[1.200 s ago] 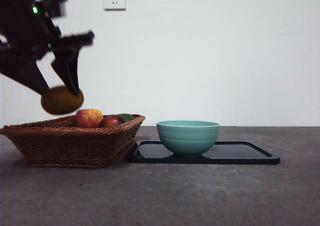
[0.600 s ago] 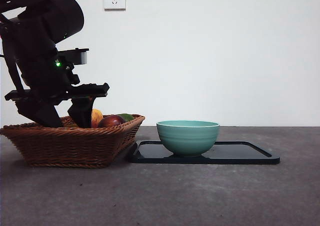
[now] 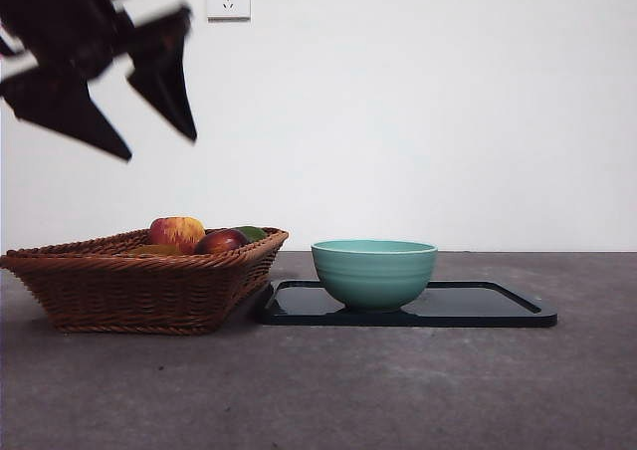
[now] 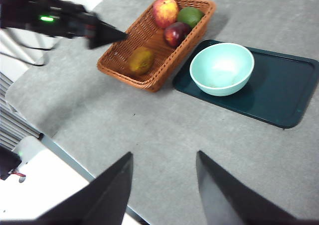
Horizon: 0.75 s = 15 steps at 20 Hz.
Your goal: Pick up the wifruite, put it on the bowl, pick up the plate, put it on desk
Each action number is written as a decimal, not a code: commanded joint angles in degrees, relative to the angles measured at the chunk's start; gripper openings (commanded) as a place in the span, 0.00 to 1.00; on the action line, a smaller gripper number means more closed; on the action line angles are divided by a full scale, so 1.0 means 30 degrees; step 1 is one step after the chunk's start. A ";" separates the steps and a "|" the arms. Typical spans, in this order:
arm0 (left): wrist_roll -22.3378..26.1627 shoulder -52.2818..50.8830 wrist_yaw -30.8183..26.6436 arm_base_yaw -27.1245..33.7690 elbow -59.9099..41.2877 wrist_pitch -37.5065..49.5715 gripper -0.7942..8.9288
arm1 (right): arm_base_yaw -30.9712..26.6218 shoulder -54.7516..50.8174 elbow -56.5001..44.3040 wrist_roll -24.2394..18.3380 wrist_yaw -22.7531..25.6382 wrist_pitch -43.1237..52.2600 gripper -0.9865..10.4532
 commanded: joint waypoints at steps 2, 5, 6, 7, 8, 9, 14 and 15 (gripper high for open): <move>0.0240 -0.2492 0.3206 -0.0102 0.0240 -0.1683 0.47 | 0.0117 0.0044 0.0335 0.0066 0.0124 0.0168 0.26; 0.0758 -0.4444 0.6120 -0.0102 0.0240 -0.3592 0.47 | 0.0117 0.0044 0.0335 0.0066 0.0270 0.0168 0.26; 0.1005 -0.5013 0.7082 -0.0102 0.0240 -0.4226 0.47 | 0.0117 0.0044 0.0335 0.0073 0.0415 0.0168 0.26; 0.1231 -0.5472 0.7716 -0.0102 0.0240 -0.4787 0.47 | 0.0117 0.0044 0.0335 0.0073 0.0466 0.0160 0.26; 0.1508 -0.5952 0.8189 -0.0102 0.0240 -0.5377 0.47 | 0.0117 0.0044 0.0335 0.0073 0.0459 0.0160 0.26; 0.1814 -0.6353 0.8466 -0.0102 0.0240 -0.5894 0.47 | 0.0117 0.0044 0.0335 0.0073 0.0459 0.0153 0.26; 0.3009 -0.7475 0.8524 -0.0102 0.0240 -0.8327 0.46 | 0.0117 0.0044 0.0335 0.0073 0.0466 -0.0146 0.26; 0.3264 -0.7511 0.8517 -0.0102 0.0240 -0.8619 0.46 | 0.0117 0.0044 0.0335 0.0073 0.0474 -0.0262 0.26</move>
